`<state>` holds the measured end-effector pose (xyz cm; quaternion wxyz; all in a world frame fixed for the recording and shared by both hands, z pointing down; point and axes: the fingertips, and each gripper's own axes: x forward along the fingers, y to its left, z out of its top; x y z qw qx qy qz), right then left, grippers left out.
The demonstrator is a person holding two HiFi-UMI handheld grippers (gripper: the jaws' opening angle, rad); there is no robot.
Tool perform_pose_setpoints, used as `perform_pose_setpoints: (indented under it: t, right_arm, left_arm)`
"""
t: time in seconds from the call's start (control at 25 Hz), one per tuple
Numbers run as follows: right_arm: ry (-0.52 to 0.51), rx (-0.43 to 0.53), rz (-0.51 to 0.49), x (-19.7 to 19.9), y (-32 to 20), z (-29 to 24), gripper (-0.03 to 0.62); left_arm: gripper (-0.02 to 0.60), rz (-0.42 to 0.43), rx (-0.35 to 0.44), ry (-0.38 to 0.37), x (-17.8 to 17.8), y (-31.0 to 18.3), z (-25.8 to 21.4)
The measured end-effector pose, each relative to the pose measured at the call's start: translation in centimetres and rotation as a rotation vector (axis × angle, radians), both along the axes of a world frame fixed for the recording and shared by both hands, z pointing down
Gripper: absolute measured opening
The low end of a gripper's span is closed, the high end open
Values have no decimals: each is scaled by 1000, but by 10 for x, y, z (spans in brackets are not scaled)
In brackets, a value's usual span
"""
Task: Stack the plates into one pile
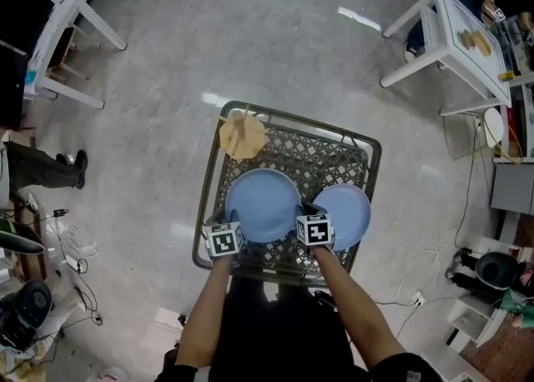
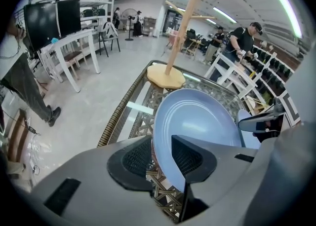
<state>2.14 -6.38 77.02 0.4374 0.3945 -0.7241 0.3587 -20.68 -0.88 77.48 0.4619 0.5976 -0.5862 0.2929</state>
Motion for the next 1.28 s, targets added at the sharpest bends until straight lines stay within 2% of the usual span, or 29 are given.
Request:
perform_pose_setpoints:
  t: [0.36, 0.52, 0.64, 0.88, 1.08, 1.28]
  right_arm:
    - [-75, 111, 23, 6, 4, -33, 67]
    - [-127, 165, 41, 11, 10, -59, 53]
    - [-166, 214, 60, 15, 15, -78, 27]
    - [-232, 308, 94, 30, 28, -124, 11]
    - [-252, 365, 120, 66, 45, -154, 11]
    - [-233, 426, 229, 101, 57, -168, 9]
  left_arm:
    - [136, -86, 55, -87, -21, 3, -20]
    - [47, -98, 120, -87, -14, 4, -45]
    - [21, -82, 182, -49, 3, 1, -68]
    - [15, 26, 297, 7, 52, -5, -119]
    - [14, 113, 358, 57, 111, -8, -153]
    - [14, 275, 381, 93, 160, -19, -161]
